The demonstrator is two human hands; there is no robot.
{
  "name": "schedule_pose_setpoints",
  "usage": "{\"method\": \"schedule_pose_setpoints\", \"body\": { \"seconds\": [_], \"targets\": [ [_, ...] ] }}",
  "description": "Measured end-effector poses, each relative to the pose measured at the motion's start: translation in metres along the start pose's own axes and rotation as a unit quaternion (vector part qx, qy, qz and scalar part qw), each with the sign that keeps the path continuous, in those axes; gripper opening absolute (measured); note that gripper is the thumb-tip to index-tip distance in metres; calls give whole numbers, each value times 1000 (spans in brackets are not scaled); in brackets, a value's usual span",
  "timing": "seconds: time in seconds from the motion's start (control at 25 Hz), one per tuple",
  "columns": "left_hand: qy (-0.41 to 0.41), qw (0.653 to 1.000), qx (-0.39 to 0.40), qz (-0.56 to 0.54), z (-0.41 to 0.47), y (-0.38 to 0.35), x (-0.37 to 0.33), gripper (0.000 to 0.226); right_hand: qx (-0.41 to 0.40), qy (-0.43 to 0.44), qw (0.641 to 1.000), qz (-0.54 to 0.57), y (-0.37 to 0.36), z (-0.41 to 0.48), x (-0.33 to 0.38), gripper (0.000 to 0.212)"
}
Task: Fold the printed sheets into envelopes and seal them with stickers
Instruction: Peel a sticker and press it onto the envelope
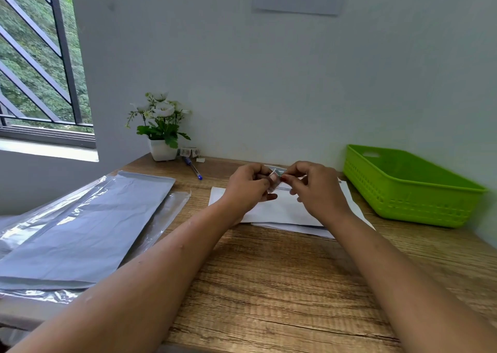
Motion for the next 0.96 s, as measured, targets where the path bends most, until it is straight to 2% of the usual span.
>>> {"method": "schedule_pose_setpoints", "body": {
  "seconds": [0.16,0.24,0.6,0.96],
  "targets": [
    [0,1000,7,4,-3,-1,-5,2,-25,37,992,-116,1,0,3,11],
    [2,1000,14,5,-5,-2,-8,2,-22,44,990,-131,-2,1,3,11],
    [-3,999,35,-1,-8,-4,-9,4,-22,42,991,-123,-6,2,1,13],
    [-3,999,50,-16,-8,-5,-11,4,-30,9,998,-57,-6,5,-2,9]
  ]
}}
Point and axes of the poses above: each hand's wrist, its own z-axis towards the middle knuckle, its own y-axis out of the back of the hand, x = y × z, the point moved 5 cm from there along z, towards the middle knuckle, and after that the axes turned 4 degrees about -y, right-handed, at the moved point
